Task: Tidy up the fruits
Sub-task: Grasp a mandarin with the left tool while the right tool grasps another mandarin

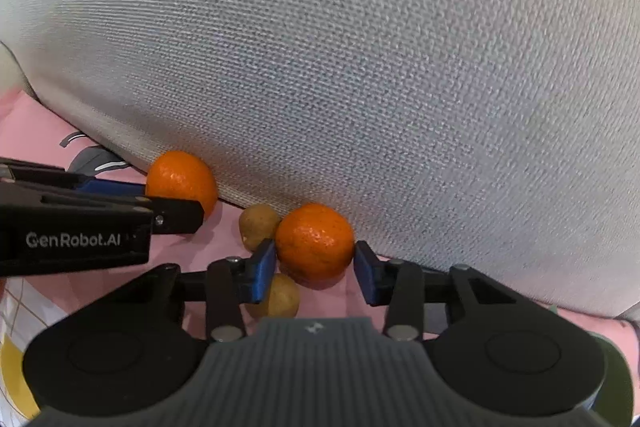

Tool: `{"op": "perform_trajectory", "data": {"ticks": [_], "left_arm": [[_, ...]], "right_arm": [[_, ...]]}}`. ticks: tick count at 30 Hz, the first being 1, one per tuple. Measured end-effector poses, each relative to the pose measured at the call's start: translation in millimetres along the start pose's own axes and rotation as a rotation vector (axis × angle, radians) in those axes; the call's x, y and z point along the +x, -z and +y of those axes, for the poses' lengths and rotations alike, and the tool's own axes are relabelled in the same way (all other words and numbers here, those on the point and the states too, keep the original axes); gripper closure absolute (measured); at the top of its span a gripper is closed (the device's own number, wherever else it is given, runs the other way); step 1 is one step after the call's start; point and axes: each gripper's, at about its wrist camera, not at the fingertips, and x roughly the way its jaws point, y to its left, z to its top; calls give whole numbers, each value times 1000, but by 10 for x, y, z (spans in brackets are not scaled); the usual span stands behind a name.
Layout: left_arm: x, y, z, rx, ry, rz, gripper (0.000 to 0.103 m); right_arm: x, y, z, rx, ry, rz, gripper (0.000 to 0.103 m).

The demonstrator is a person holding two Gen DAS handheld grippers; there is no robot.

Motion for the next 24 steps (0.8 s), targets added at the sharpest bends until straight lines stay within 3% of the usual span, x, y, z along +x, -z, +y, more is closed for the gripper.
{"op": "perform_trajectory", "data": {"ticks": [7,9,10,20,24], "left_arm": [[-202,6,-148,15,-12,-16,63],[-271,15,-196,26,-17,-24,89],[-304,16,-218,32,-17,-24,97],[-470,107,-294,32,-17,-27,94],[-502,104,-194,35,-13,-57,79]], "right_arm": [[-283,39,79,-37,-2,-63,63],[-381,49,108,-50,-3,-83,63],[-457,79,99,-54,-4,-91,63],[-750,250,74,-34,-37,-113,63],[-793,273,-8,-39,-30,-117,63]]}}
